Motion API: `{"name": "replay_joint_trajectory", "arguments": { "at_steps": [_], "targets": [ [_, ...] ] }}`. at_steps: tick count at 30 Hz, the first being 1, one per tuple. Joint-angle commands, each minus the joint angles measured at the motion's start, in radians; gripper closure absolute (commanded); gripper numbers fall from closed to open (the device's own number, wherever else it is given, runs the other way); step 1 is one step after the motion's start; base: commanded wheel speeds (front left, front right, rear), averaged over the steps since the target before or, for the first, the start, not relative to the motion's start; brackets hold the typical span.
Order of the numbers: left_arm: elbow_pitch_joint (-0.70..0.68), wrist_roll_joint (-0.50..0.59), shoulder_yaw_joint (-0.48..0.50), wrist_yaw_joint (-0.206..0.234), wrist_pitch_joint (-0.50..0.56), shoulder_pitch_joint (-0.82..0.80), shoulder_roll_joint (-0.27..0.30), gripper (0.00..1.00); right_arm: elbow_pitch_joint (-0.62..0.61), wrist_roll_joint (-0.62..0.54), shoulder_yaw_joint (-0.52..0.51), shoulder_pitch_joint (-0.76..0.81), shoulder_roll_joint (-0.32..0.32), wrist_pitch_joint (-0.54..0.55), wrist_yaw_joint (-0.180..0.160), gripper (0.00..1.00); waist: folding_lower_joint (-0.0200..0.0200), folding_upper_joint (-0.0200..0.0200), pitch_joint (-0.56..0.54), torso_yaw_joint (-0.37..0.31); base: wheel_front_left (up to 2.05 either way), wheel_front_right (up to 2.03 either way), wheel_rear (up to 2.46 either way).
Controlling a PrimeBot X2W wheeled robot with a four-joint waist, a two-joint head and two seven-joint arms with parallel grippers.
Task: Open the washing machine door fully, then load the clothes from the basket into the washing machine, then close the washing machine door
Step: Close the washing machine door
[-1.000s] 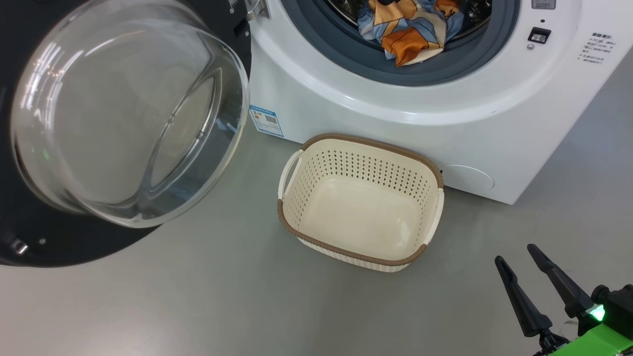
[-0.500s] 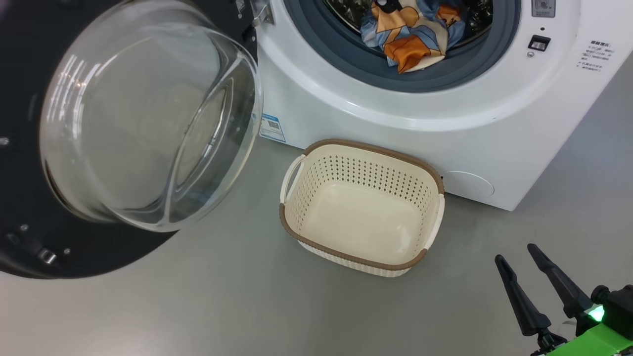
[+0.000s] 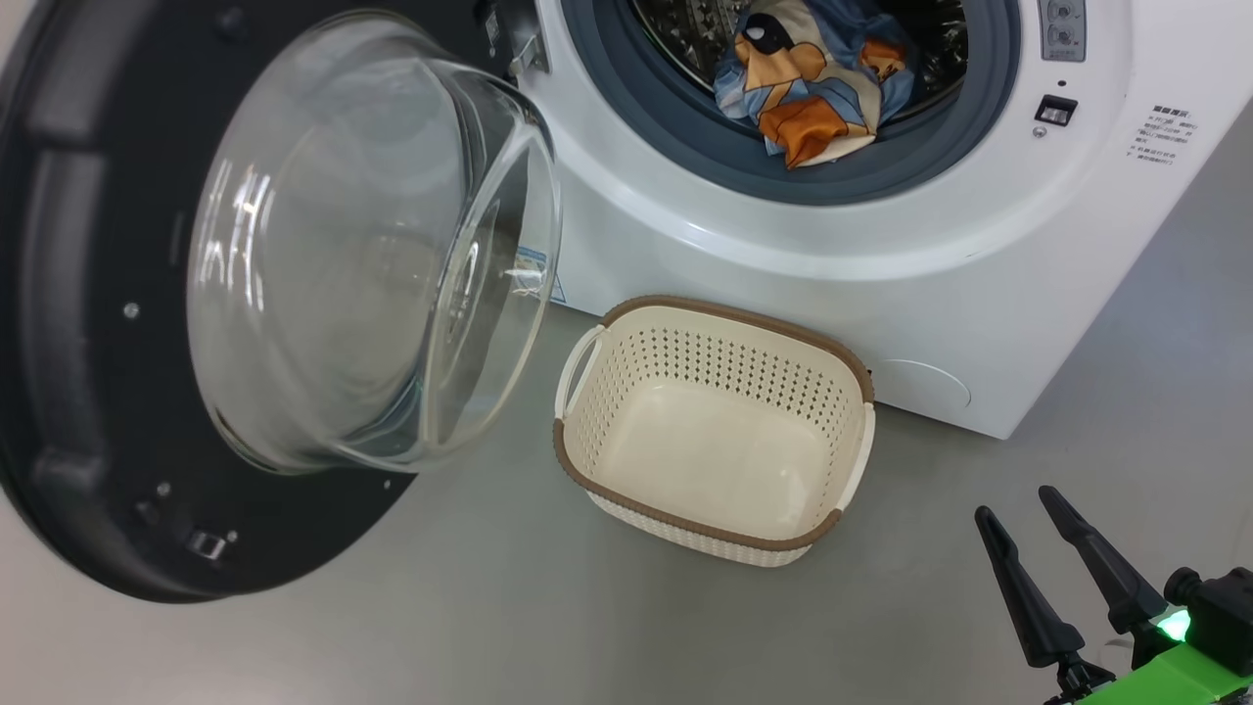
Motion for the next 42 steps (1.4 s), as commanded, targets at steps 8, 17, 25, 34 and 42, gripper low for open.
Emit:
{"name": "replay_joint_trajectory", "arguments": {
  "at_steps": [8, 17, 25, 34, 42],
  "targets": [
    [-0.193, -0.091, 0.025, -0.01, 0.074, 0.024, 0.062, 1.0, -0.019, -0.003, 0.014, 0.017, -0.006, -0.005, 0.003, 0.0, 0.0, 0.0, -0.019, -0.005, 0.0, 0.0, 0.0],
    [-0.36, -0.103, -0.023, -0.01, 0.124, 0.038, 0.035, 1.0, -0.015, -0.003, 0.015, 0.025, 0.008, -0.005, 0.003, 0.0, 0.0, 0.0, -0.041, -0.036, 0.0, 0.0, 0.0],
    [-0.471, -0.108, -0.078, -0.01, 0.143, 0.017, -0.027, 1.0, -0.013, -0.005, 0.014, 0.02, 0.024, -0.005, 0.003, 0.0, 0.0, 0.0, -0.046, -0.09, 0.0, 0.0, 0.0],
    [-0.509, -0.057, -0.168, -0.01, 0.128, -0.049, -0.101, 1.0, -0.012, -0.006, 0.005, 0.007, 0.04, -0.005, 0.003, 0.0, 0.0, 0.0, -0.033, -0.172, 0.0, 0.0, 0.0],
    [-0.489, -0.015, -0.227, -0.01, 0.039, -0.162, -0.182, 1.0, -0.018, -0.006, -0.011, -0.019, 0.054, -0.005, 0.003, 0.0, 0.0, 0.0, 0.005, -0.255, 0.0, 0.0, 0.0]
  ]
}}
